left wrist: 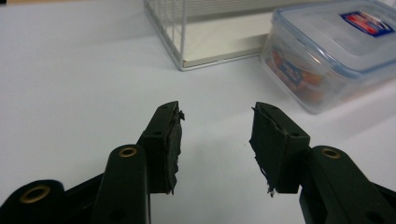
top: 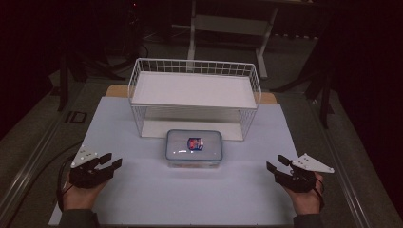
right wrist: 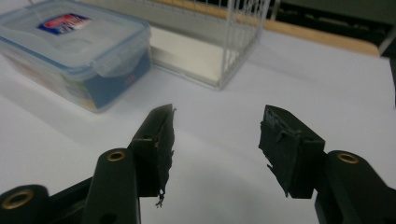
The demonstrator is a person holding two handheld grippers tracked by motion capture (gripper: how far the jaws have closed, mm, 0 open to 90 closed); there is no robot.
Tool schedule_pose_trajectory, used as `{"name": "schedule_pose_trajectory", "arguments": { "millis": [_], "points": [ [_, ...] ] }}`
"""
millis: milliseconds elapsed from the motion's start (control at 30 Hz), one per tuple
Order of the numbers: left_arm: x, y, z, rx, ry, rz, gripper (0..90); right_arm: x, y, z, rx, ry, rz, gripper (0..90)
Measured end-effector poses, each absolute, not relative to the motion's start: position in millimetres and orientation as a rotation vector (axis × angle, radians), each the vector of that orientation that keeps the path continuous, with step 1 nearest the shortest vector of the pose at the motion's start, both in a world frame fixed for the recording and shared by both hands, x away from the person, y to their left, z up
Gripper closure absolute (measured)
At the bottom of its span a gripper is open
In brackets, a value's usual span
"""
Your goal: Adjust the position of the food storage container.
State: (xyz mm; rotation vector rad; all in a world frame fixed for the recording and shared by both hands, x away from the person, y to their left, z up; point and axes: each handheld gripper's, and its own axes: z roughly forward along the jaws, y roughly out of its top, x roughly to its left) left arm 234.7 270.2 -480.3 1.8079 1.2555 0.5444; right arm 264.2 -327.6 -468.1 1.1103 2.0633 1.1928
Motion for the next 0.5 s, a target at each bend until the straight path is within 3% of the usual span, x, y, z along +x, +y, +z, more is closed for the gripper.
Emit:
{"name": "schedule_pose_trajectory", "arguments": {
  "millis": [500],
  "points": [
    [241.1, 265.0, -476.9, 1.761, 1.206, 0.548, 58.8, 264.3, -318.2, -469.8, 1.055, 2.081, 1.174, 45.7]
  ]
}}
